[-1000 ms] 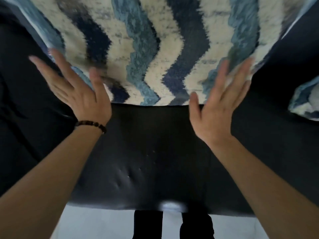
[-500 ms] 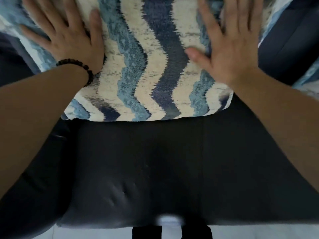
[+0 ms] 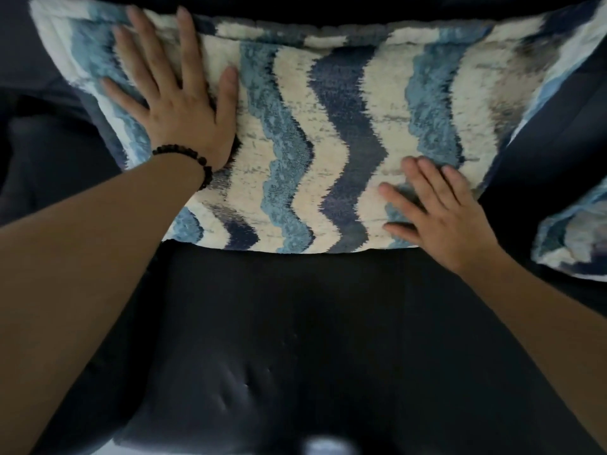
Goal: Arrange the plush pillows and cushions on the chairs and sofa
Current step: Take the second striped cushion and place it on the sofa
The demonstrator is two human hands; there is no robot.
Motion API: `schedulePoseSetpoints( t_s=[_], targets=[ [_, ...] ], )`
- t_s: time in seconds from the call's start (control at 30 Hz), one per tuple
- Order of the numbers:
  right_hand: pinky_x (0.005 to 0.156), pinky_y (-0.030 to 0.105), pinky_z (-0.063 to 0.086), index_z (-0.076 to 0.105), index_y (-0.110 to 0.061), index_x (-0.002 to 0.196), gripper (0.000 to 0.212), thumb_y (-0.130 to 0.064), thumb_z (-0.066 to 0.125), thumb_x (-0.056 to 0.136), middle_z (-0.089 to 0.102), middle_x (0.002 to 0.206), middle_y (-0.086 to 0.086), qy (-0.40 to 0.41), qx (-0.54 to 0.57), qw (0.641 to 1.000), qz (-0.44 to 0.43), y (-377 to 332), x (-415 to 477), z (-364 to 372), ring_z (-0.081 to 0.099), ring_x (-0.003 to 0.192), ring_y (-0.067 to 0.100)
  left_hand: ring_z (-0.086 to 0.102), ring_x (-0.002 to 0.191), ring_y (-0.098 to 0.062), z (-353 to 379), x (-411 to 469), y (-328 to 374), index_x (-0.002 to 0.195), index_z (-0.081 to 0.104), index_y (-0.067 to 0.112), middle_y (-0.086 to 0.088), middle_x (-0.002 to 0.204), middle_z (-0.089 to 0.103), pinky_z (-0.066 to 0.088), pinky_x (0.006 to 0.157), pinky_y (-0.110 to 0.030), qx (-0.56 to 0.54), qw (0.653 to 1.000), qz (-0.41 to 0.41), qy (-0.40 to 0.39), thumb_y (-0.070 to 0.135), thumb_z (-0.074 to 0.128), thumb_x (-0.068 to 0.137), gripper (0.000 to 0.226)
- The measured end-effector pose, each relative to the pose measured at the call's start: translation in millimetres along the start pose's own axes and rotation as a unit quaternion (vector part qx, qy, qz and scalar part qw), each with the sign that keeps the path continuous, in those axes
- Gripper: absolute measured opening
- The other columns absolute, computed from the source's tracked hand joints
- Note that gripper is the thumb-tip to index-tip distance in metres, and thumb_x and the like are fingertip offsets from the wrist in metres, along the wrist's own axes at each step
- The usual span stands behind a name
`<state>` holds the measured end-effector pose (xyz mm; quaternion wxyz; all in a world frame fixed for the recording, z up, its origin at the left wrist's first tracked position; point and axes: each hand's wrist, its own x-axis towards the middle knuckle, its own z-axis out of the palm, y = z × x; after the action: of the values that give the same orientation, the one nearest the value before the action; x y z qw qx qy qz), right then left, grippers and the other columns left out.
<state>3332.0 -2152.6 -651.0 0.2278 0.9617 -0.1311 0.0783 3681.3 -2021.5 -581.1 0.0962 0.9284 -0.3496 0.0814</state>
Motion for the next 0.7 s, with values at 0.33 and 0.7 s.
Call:
schedulePoseSetpoints(
  t_s=[0.33, 0.7],
  targets=[
    [0.124, 0.054, -0.006, 0.005, -0.026, 0.162, 0.08, -0.049, 0.05, 0.1, -0.018, 0.167, 0.016, -0.026, 0.084, 0.996, -0.028, -101, 41, -6, -0.013, 0.155, 0.032, 0.0, 0.154, -0.045, 43, -170, -16, 0.159, 0.003, 0.004, -0.033, 0.163, -0.004, 0.009, 0.124, -0.058, -0.185, 0.978, -0.064, -0.068, 0.048, 0.036, 0.105, 0.077],
    [0.126, 0.054, 0.006, 0.017, -0.02, 0.162, 0.087, -0.06, 0.056, 0.096, -0.012, 0.168, 0.019, 0.008, 0.051, 0.998, 0.036, -34, -18, -9, 0.003, 0.156, 0.034, -0.004, 0.153, -0.047, 46, -164, -29, 0.16, 0.006, 0.011, -0.033, 0.163, -0.006, 0.006, 0.122, -0.062, -0.178, 0.979, -0.046, -0.09, 0.052, 0.032, 0.105, 0.074]
  ],
)
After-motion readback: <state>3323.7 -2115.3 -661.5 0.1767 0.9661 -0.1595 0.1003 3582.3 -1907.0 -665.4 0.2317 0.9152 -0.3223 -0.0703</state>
